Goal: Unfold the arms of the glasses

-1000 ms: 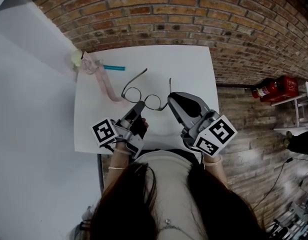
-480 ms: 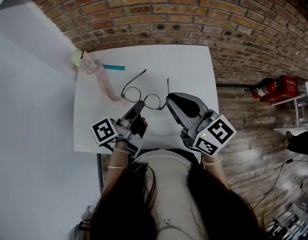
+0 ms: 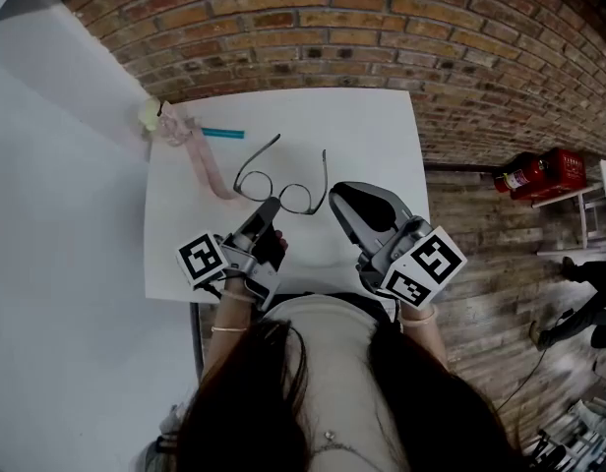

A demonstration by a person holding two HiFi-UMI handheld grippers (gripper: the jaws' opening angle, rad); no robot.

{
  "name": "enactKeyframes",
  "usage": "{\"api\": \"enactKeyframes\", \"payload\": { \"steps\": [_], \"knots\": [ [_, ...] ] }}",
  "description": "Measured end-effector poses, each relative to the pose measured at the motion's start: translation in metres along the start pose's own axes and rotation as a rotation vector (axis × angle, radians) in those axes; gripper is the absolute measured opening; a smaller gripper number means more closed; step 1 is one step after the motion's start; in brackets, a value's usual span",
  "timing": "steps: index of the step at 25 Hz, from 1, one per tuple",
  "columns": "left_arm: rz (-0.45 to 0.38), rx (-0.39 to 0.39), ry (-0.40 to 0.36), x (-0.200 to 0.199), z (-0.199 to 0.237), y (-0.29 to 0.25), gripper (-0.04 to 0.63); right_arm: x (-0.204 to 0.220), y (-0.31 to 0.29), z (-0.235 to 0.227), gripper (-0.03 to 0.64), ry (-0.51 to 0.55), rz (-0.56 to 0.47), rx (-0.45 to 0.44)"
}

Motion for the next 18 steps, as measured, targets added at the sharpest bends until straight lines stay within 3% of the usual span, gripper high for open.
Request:
{"api": "enactKeyframes", "payload": {
  "steps": [12, 18],
  "knots": [
    [-0.003, 0.031, 0.034, -0.002, 0.001, 0.003, 0.021, 0.017, 0.005, -0.015, 0.026, 0.075, 0.075, 0.126],
    [-0.002, 0.033, 0.039, -0.002, -0.002, 0.004, 0.021, 0.031, 0.011, -0.023, 0.026, 0.059, 0.093, 0.165]
  ]
}}
Point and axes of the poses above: the fingertips, and each gripper's own axes: y backward along the fingers, z to its left, x out of its underside, the point moved 6 cm from there along y, backward along the fingers
